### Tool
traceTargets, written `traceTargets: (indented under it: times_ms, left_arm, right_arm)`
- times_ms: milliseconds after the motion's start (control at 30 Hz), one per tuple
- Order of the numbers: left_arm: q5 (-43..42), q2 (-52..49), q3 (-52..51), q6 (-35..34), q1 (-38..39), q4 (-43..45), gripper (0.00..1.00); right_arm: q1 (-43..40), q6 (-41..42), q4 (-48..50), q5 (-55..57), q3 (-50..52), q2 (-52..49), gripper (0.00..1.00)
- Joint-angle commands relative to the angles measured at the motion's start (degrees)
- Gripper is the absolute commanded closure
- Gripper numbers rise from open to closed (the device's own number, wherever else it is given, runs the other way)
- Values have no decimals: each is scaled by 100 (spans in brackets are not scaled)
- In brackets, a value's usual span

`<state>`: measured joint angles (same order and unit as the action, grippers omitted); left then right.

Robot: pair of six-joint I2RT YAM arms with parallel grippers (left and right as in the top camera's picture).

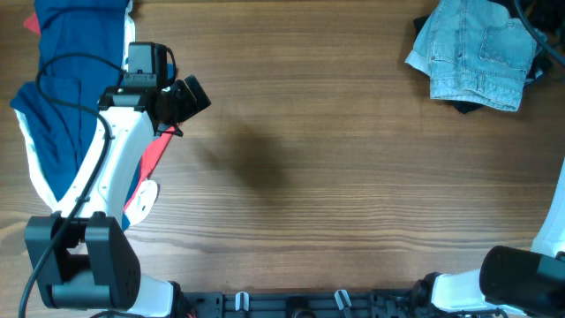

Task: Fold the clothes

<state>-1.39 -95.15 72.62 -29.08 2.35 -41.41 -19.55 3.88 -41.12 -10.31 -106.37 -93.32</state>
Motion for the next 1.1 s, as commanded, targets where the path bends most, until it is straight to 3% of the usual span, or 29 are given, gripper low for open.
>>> traceTargets:
  times_ms: [0, 100, 333, 467, 600, 733, 867, 1067]
  left_arm:
    - [-26, -33, 52, -55, -24, 0, 0]
    - [-26, -33, 52, -55, -24, 0, 0]
    - [-26, -33, 52, -55, -24, 0, 0]
    - [-26, -33, 52, -57, -24, -2, 0]
    - [-26, -33, 52, -55, -24, -2, 0]
    - [-26, -33, 52, -55, -24, -2, 0]
    - [-26, -33, 52, -55, -24, -2, 0]
    - [-26, -33, 52, -55, -24, -2, 0]
  right_arm:
    - [227, 63, -564, -70, 37, 345, 0]
    - [782, 66, -898, -70, 184, 914, 0]
    - [1989, -87, -623, 603, 1349, 2015, 0]
    - [2223, 20, 1176, 479, 3058, 2761, 0]
    - [2223, 107, 3740, 28, 5508, 3661, 0]
    - [2223, 396, 5637, 42, 7617, 4509, 0]
    - [2223, 664, 6524, 236, 8988, 5318, 0]
    - [2223, 699, 6645, 457, 9853, 6085, 0]
